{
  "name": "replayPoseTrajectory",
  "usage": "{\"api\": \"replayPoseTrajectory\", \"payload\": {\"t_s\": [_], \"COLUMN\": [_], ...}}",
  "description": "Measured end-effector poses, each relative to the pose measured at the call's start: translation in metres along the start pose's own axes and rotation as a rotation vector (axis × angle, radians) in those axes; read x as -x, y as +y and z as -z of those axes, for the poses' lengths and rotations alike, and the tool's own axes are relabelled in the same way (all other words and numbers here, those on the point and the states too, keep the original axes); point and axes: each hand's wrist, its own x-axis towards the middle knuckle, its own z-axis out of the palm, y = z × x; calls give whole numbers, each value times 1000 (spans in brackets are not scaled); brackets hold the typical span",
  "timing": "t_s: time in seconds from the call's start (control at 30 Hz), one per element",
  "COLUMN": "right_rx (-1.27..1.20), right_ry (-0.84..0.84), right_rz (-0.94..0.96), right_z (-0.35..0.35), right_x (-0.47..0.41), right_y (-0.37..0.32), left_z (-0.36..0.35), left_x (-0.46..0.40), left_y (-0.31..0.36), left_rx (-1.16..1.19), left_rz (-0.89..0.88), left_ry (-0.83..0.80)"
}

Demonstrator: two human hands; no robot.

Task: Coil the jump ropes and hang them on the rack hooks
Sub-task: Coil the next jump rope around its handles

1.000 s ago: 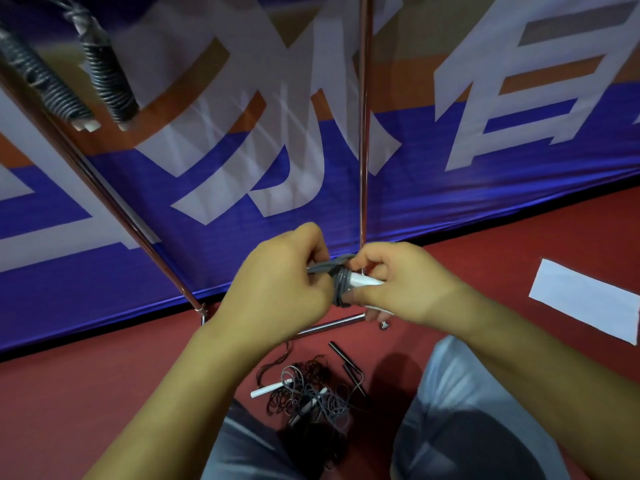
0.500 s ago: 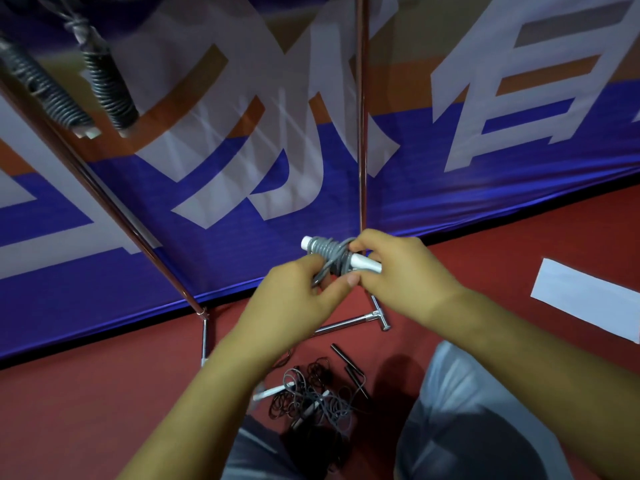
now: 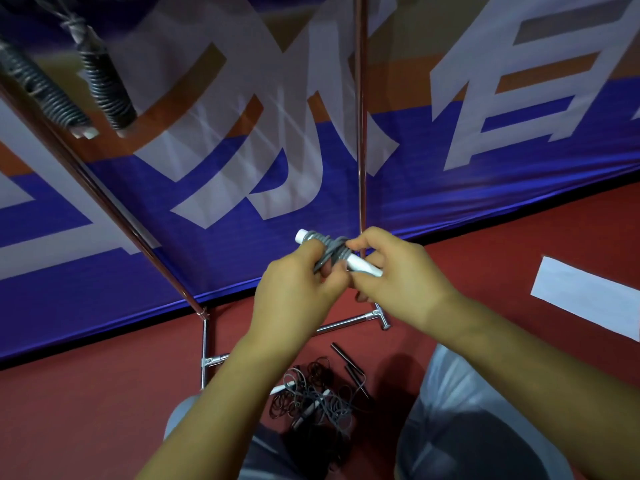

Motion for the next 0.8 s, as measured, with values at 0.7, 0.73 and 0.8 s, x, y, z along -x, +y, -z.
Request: {"api": "replayPoseTrajectory", "payload": {"t_s": [0.7, 0.73, 0.8], "right_rx": [8, 20, 78], "right_ry": [90, 93, 93], "right_rz": [60, 68, 100], "right_z": [-8, -8, -6], "right_x": [-7, -7, -7], "right_y": [7, 7, 5], "left_z": [-10, -9, -7], "left_x": [5, 6, 6], "left_y": [-14, -14, -12], "left_rx": [-212, -150, 76], "left_rz": [-344, -312, -209], "left_ry": [249, 221, 82]}}
